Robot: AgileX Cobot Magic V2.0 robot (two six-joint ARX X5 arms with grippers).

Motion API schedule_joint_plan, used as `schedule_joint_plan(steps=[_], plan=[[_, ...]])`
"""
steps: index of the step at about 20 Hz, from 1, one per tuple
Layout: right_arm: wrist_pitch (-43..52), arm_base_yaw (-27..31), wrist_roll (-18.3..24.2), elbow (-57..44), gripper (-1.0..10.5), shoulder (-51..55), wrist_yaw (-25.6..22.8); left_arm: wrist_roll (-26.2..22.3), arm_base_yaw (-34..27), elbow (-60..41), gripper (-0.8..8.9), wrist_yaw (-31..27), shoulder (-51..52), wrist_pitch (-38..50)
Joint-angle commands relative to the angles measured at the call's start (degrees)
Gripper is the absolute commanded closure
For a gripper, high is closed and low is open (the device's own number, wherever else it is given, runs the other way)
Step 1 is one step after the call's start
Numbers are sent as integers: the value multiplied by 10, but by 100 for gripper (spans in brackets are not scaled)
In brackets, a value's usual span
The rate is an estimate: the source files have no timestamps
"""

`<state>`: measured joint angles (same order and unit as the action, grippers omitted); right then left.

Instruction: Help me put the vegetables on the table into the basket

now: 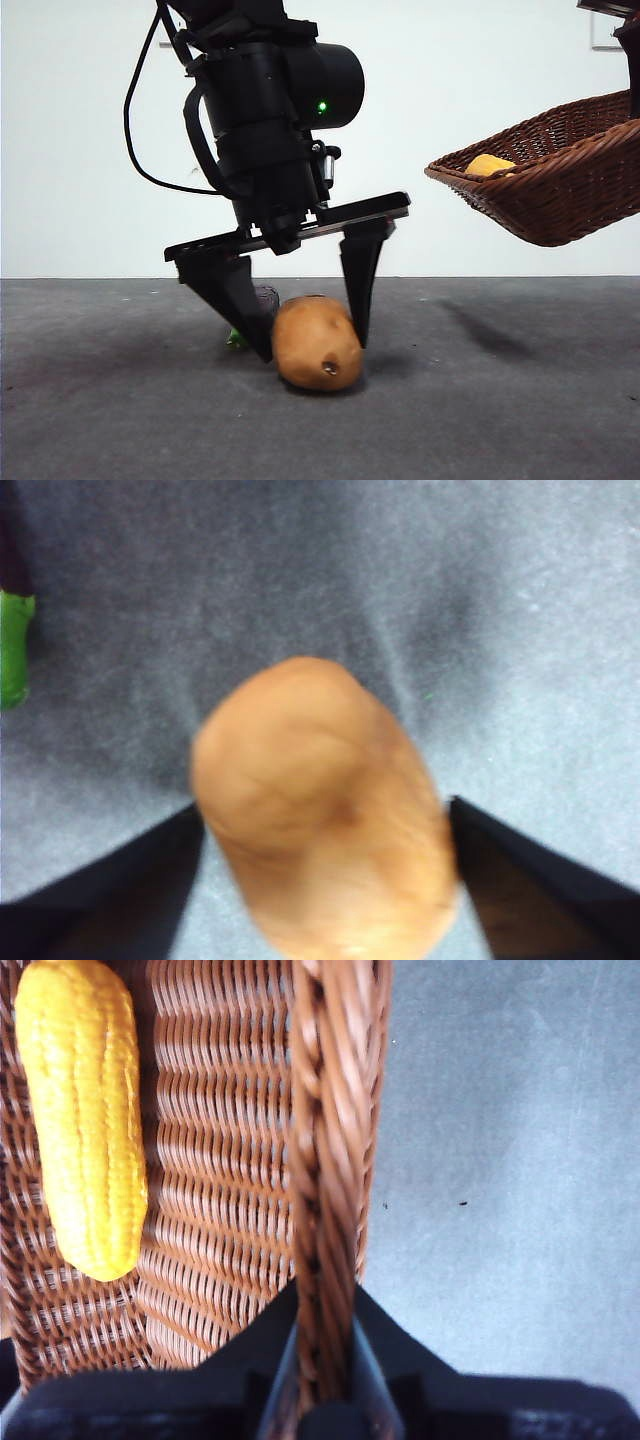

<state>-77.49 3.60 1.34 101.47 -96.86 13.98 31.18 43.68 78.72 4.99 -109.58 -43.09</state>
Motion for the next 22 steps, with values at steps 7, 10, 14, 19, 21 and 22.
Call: schedule_joint_plan(steps=[7,10,14,19,21,22], plan=[[-13,-7,0,1,955,7,9,-60,-5,-4,796,29,74,-3],[-13,-34,-4,0,955,7,-11,-75,12,-4,796,23,165,10],[-13,-91,-15,-2,955,7,-24,-79,58,-4,796,29,239,58],[-12,-174,-29,-2,955,7,-21,-94,100,-4,794,24,226,94],[-12,-201,-33,-2,955,7,-20,-94,103,-4,781,25,206,96],[-12,-213,-35,-2,955,7,-21,-94,103,-4,768,24,197,95]])
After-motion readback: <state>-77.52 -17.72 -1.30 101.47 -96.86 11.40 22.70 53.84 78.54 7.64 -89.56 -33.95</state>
